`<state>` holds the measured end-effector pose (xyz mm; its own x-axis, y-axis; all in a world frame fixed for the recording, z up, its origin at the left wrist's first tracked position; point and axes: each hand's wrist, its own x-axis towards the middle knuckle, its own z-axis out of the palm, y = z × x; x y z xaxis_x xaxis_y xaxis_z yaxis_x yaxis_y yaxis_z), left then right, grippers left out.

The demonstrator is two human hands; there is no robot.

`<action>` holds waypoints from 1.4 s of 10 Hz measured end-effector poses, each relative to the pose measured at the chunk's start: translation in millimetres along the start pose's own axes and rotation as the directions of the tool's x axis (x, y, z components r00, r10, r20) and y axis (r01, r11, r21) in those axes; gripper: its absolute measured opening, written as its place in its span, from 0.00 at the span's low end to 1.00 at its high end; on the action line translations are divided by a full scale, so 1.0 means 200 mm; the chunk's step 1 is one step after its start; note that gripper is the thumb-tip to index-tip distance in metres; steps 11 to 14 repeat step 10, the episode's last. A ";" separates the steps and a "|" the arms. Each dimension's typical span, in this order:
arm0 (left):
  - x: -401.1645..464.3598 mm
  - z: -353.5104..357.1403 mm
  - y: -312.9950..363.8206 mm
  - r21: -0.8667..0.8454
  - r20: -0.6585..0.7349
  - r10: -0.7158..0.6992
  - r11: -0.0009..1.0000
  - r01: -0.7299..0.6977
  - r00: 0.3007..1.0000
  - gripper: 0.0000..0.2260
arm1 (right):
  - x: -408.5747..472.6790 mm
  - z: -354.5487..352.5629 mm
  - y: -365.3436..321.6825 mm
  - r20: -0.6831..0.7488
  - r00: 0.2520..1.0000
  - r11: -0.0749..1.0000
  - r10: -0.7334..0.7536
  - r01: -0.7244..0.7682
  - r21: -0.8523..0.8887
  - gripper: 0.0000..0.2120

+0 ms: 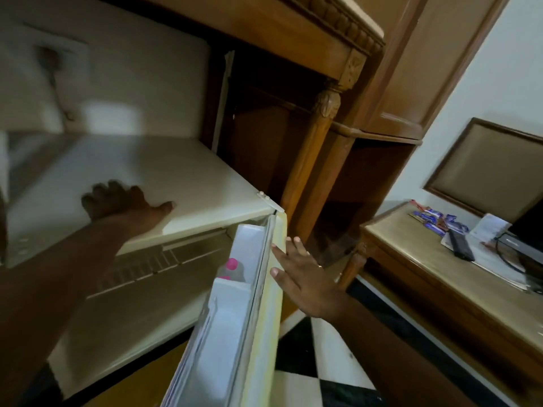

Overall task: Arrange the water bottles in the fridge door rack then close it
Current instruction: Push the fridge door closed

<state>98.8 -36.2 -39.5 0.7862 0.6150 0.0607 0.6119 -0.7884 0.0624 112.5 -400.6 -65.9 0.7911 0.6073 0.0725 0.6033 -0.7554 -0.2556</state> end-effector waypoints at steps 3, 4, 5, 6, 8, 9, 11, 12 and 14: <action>-0.11 0.01 -0.24 -0.002 0.047 -0.115 0.993 0.115 0.992 0.47 | 0.37 0.16 -0.30 -0.115 0.990 0.995 -0.088 0.083 -0.046 0.30; -0.13 0.01 -0.24 0.022 0.040 -0.099 0.995 0.098 0.994 0.44 | 0.46 0.17 -0.36 -0.125 0.986 0.991 -0.106 0.094 -0.097 0.30; -0.12 0.03 -0.23 0.042 0.021 -0.090 0.995 0.089 0.996 0.44 | 0.53 0.18 -0.39 -0.125 0.986 0.989 -0.114 0.101 -0.110 0.30; -0.09 0.06 -0.24 0.034 0.037 -0.093 0.995 0.091 0.995 0.44 | 0.59 0.20 -0.41 -0.146 0.982 0.985 -0.120 0.099 -0.144 0.29; -0.08 0.11 -0.25 0.024 -0.012 -0.076 0.997 0.076 0.997 0.45 | 0.67 0.19 -0.46 -0.146 0.980 0.980 -0.134 0.109 -0.169 0.30; -0.08 0.09 -0.26 0.017 -0.009 -0.079 0.997 0.079 0.997 0.45 | 0.70 0.18 -0.46 -0.112 0.982 0.979 -0.150 0.132 -0.155 0.31; -0.14 0.04 -0.24 -0.018 0.049 -0.082 0.996 0.083 0.995 0.44 | 0.67 0.13 -0.46 -0.035 0.988 0.977 -0.150 0.143 -0.160 0.31; -0.14 0.04 -0.24 -0.018 0.049 -0.082 0.996 0.083 0.995 0.44 | 0.67 0.13 -0.46 -0.035 0.988 0.977 -0.150 0.143 -0.160 0.31; -0.14 0.04 -0.24 -0.018 0.049 -0.082 0.996 0.083 0.995 0.44 | 0.67 0.13 -0.46 -0.035 0.988 0.977 -0.150 0.143 -0.160 0.31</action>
